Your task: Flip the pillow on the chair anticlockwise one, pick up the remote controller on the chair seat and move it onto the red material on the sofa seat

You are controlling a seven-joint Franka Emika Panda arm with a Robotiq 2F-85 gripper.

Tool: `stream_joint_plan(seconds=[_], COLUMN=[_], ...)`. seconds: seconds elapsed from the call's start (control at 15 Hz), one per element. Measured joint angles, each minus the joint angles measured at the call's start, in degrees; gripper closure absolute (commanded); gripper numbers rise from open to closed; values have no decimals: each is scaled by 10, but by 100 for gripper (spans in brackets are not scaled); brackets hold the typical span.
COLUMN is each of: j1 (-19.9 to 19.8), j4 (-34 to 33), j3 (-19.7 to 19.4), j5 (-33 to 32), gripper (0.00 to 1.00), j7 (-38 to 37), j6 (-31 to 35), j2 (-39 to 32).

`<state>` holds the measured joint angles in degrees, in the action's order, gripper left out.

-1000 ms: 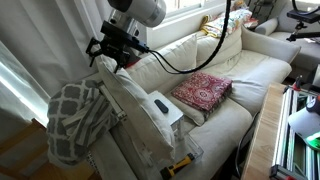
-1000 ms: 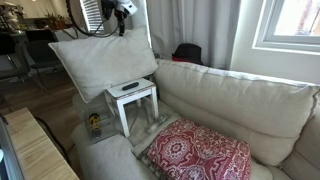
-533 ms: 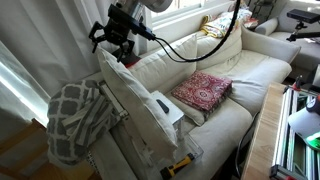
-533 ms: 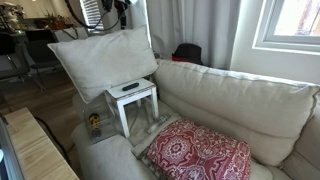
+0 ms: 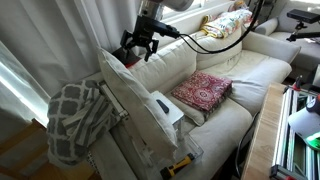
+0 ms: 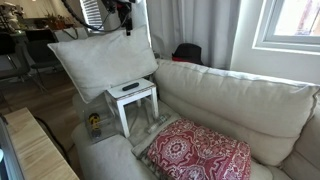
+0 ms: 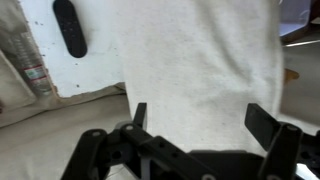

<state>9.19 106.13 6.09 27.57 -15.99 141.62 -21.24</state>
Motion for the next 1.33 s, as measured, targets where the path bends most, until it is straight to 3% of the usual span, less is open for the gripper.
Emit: stream_joint_plan(seconds=[0.53,0.93,1.13,1.33], j1=[-2,-16,-29,-33], j4=[9,2,2,2], j3=[-1,-1,-3,-3], j5=[-22,-25,-26,-26], gripper=[0,0,0,0], j7=[0,34,62,88], j6=[0,-95,-86,-34], j2=[-2,-55,-87,-114])
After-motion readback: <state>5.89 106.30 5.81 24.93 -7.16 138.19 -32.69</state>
